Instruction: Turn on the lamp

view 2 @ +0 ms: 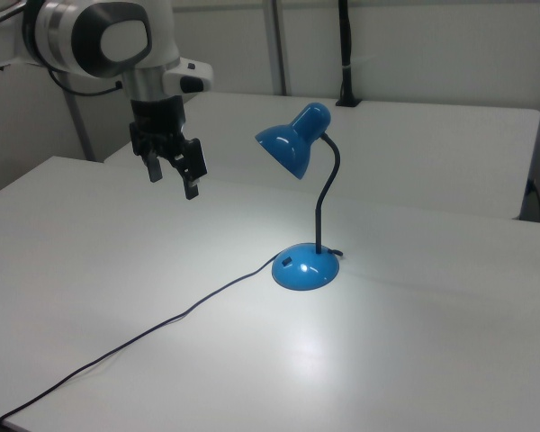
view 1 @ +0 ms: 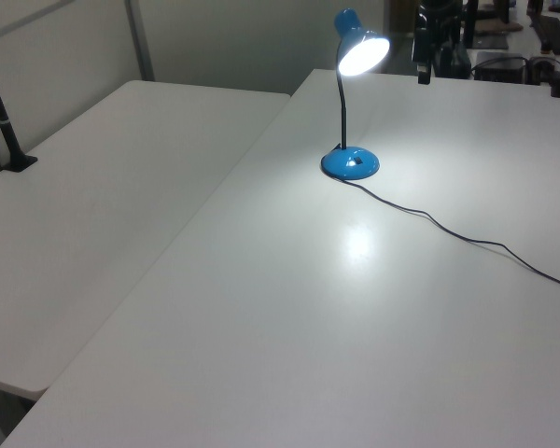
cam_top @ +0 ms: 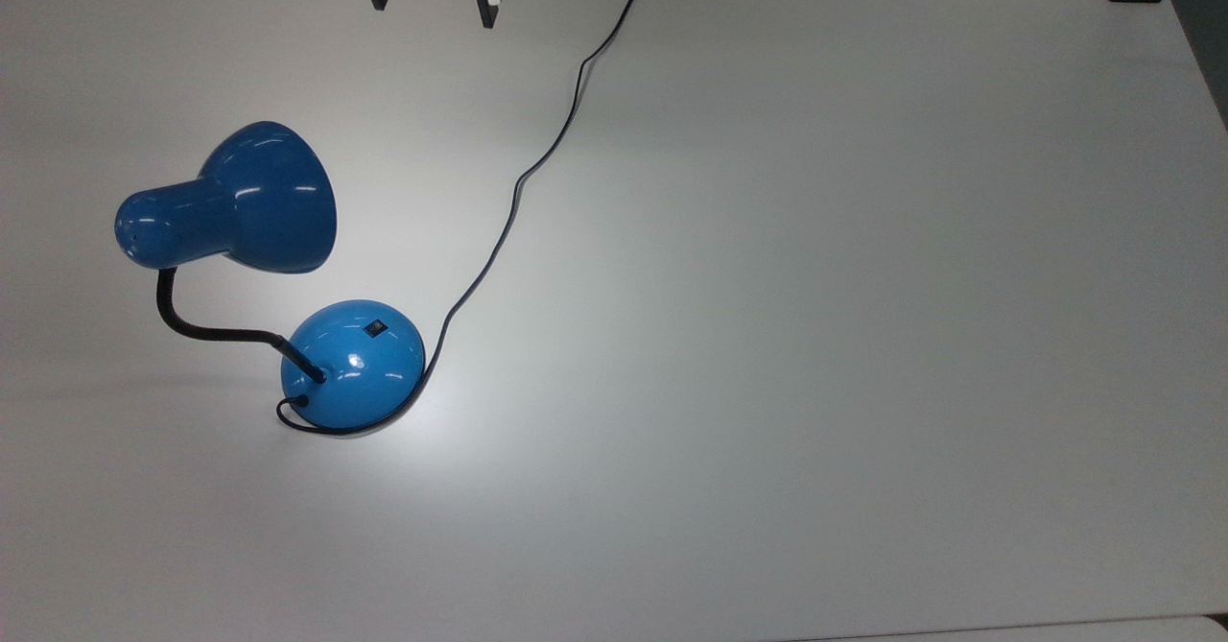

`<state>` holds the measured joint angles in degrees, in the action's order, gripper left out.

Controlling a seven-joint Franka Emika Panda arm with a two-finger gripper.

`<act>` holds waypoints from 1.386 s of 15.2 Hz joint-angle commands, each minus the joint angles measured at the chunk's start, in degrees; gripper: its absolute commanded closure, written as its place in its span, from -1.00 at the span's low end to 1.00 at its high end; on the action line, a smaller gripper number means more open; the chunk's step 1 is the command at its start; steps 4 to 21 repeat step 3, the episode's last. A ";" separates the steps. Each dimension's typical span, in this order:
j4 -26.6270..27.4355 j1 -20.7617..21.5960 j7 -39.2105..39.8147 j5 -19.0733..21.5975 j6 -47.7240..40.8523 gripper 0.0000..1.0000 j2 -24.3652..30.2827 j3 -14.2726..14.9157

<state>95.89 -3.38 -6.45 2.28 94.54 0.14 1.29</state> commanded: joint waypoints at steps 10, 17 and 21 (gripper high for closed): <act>-2.46 3.20 1.88 1.15 -1.55 -1.00 -2.69 3.19; -2.46 3.20 1.88 1.15 -1.55 -1.00 -2.69 3.19; -2.46 3.20 1.88 1.15 -1.55 -1.00 -2.69 3.19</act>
